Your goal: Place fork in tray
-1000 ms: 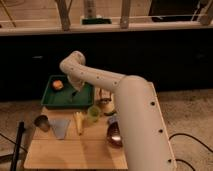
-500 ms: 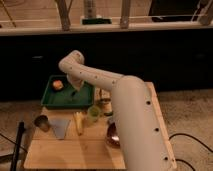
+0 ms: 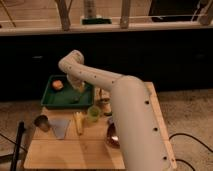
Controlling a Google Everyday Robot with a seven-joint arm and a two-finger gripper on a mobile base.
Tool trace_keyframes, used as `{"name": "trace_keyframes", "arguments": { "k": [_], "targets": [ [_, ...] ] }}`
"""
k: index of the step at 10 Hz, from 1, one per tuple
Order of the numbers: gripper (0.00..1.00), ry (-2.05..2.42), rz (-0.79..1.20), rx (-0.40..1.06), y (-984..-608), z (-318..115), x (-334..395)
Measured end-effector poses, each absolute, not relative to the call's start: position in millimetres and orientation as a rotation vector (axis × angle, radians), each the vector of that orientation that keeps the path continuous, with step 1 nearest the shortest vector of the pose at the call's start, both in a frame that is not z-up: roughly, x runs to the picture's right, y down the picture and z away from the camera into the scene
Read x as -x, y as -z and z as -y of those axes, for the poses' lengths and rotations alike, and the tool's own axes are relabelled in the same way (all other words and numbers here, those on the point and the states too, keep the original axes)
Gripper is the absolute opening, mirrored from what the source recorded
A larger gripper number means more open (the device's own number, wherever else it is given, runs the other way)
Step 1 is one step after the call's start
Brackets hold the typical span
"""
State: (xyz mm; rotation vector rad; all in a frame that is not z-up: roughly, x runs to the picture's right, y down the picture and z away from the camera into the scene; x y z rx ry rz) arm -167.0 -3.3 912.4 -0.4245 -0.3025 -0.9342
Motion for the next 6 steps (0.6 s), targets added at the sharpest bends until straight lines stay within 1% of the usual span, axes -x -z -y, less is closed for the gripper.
{"name": "trace_keyframes", "arguments": {
  "k": [6],
  "targets": [
    [0.80, 0.924, 0.297, 0.419, -906.9, 0.3, 163.7]
  ]
}}
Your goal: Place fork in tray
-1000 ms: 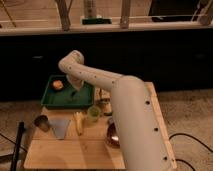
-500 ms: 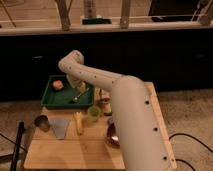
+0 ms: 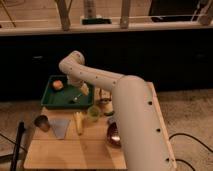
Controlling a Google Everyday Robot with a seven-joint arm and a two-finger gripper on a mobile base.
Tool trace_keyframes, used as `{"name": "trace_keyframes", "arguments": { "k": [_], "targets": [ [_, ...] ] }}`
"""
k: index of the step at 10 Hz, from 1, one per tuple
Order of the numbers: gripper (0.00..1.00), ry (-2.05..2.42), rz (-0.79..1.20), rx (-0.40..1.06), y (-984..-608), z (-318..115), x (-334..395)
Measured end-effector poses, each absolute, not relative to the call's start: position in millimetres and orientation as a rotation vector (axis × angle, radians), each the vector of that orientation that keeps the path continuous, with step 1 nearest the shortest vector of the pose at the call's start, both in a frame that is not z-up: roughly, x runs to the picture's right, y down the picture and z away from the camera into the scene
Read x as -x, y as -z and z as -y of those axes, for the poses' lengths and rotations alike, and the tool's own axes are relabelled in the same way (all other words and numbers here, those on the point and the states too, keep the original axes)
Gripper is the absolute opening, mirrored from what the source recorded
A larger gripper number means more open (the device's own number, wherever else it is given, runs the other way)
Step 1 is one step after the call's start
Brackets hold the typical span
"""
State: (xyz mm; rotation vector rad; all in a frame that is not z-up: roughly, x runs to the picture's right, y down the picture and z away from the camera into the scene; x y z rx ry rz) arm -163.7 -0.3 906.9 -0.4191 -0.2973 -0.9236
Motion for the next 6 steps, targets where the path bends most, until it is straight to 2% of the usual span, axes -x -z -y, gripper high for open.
{"name": "trace_keyframes", "arguments": {
  "k": [6],
  "targets": [
    [0.80, 0.908, 0.291, 0.417, -903.2, 2.6, 163.1]
  ]
}}
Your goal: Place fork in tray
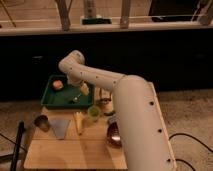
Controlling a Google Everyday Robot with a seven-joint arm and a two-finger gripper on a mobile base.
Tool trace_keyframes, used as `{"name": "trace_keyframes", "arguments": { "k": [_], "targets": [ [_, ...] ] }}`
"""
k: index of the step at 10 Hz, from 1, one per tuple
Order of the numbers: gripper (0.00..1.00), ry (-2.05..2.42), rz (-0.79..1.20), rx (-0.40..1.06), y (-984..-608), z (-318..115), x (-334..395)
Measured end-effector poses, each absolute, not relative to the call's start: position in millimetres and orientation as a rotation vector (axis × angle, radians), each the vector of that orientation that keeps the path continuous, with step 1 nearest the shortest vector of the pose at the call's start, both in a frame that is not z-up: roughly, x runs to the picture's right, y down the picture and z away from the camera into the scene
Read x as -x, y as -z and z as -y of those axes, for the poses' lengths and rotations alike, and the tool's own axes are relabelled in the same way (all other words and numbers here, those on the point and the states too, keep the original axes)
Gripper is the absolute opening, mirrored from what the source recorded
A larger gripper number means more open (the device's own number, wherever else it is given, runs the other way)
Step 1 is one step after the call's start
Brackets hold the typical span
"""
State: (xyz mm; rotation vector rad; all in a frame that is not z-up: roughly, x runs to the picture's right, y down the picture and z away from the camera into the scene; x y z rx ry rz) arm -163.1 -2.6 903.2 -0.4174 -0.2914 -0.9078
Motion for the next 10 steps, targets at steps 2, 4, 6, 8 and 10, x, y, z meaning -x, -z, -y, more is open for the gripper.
{"name": "trace_keyframes", "arguments": {
  "k": [2, 4, 6, 8, 10],
  "targets": [
    [0.80, 0.902, 0.286, 0.416, -902.3, 4.5, 162.0],
    [0.80, 0.896, 0.278, 0.413, -901.4, 6.5, 161.0],
    [0.80, 0.893, 0.274, 0.413, -901.0, 7.2, 160.3],
    [0.80, 0.893, 0.274, 0.412, -900.9, 7.3, 160.4],
    [0.80, 0.892, 0.274, 0.413, -900.9, 7.4, 160.4]
  ]
}}
